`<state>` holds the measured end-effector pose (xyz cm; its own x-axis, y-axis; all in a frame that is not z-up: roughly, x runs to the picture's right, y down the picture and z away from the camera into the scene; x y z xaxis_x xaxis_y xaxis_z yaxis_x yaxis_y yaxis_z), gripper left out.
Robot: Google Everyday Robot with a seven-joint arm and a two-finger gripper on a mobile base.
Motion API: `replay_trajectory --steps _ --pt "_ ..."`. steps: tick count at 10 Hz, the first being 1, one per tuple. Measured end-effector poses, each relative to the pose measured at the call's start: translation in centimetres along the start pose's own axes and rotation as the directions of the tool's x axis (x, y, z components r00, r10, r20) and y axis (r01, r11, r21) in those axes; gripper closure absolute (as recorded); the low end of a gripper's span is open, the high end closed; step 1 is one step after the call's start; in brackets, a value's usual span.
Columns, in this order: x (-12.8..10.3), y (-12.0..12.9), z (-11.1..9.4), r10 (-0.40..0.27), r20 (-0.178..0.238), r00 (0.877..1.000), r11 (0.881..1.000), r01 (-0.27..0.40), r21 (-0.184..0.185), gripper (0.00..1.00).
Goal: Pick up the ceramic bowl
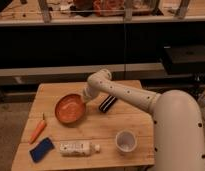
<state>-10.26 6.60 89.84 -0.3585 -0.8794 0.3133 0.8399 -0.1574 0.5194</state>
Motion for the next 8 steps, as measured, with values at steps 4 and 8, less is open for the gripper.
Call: replay_trajectory --steps 4,8 --pt "-0.2 0.1 -1.2 0.037 0.000 0.999 0.980 -0.036 0.197 1.00" --pt "-0.4 -0.6 -2.1 0.026 0.019 0.999 0.956 -0.031 0.292 1.00"
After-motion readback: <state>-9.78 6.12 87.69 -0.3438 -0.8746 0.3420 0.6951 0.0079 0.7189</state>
